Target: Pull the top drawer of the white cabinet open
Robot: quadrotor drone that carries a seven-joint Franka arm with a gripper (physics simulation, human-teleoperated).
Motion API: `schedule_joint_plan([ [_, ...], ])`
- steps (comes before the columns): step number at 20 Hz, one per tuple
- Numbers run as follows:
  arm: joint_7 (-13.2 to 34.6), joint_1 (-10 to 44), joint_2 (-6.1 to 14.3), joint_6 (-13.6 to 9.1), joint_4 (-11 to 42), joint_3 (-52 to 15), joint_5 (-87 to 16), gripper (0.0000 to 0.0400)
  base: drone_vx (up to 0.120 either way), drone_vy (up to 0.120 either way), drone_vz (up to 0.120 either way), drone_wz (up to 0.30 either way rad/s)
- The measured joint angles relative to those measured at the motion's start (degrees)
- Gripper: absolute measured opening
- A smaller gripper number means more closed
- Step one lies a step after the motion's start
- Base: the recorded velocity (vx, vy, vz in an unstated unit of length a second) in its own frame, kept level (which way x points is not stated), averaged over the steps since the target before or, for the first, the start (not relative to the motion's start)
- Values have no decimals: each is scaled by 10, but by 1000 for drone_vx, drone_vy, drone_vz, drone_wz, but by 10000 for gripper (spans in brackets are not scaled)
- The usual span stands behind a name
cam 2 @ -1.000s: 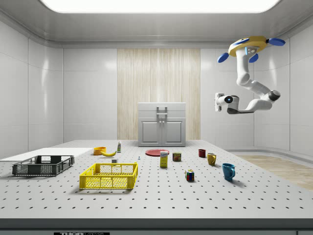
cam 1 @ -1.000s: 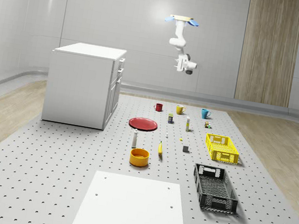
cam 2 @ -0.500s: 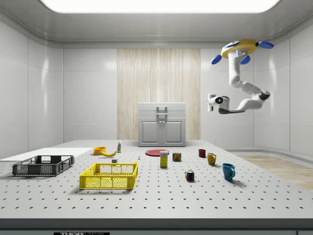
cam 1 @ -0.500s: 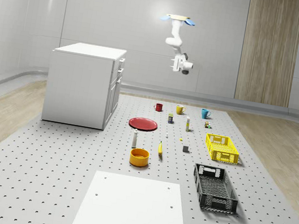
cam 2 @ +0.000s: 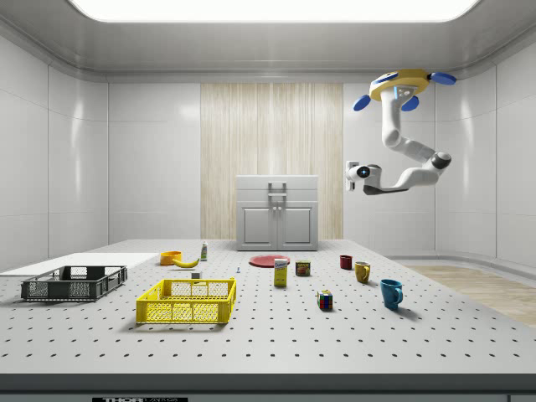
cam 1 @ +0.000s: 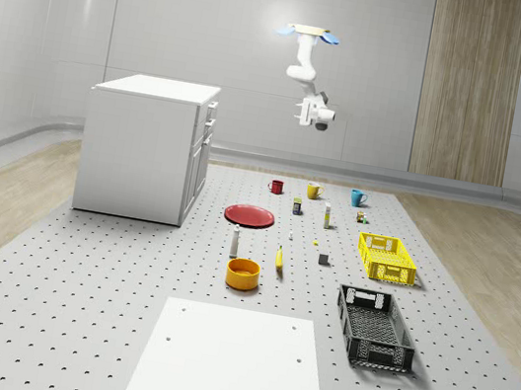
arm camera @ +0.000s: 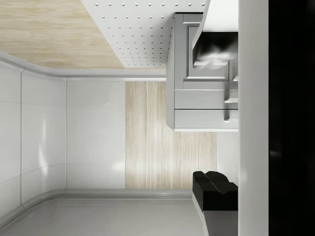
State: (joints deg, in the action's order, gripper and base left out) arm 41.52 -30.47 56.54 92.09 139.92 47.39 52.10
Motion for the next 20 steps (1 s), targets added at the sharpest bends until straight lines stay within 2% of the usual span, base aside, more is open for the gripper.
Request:
schedule_joint_plan([
  [3, 4, -7, 7, 6, 1, 3, -5, 305, 120, 0, 0, 0],
  [8, 11, -18, 17, 16, 2, 7, -13, 305, 120, -112, 0, 0],
  [20, 25, -40, 40, 37, 5, 15, -31, 305, 120, 0, 0, 0],
])
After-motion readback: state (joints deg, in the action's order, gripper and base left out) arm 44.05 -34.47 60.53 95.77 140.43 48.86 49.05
